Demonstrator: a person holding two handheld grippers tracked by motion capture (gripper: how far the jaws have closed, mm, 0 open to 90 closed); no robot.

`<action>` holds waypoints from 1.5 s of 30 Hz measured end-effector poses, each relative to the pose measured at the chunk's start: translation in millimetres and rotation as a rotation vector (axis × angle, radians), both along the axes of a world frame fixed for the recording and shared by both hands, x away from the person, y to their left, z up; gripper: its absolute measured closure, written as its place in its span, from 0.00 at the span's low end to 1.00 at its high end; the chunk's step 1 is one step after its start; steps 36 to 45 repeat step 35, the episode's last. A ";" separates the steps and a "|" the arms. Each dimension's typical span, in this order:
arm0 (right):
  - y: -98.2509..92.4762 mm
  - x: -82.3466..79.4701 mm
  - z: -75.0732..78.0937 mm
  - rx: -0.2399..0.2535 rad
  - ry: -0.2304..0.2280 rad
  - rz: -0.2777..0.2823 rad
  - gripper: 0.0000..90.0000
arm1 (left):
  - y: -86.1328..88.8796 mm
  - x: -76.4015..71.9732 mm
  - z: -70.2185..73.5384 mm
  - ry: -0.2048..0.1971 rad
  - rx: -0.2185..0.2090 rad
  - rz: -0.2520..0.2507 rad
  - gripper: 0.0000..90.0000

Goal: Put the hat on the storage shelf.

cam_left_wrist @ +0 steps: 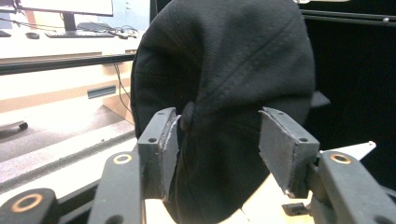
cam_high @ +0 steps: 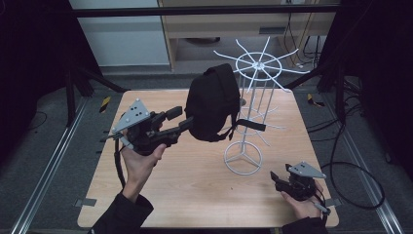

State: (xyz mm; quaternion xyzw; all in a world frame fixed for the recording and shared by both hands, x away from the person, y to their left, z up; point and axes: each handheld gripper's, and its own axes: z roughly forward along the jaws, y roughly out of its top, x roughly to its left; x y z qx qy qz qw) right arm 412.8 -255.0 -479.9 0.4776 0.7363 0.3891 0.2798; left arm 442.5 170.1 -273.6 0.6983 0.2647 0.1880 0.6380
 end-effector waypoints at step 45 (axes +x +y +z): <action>-1.5 2.2 -5.8 0.017 0.008 -0.029 0.25 | 128.2 -1.1 -187.4 0.325 0.275 0.449 0.21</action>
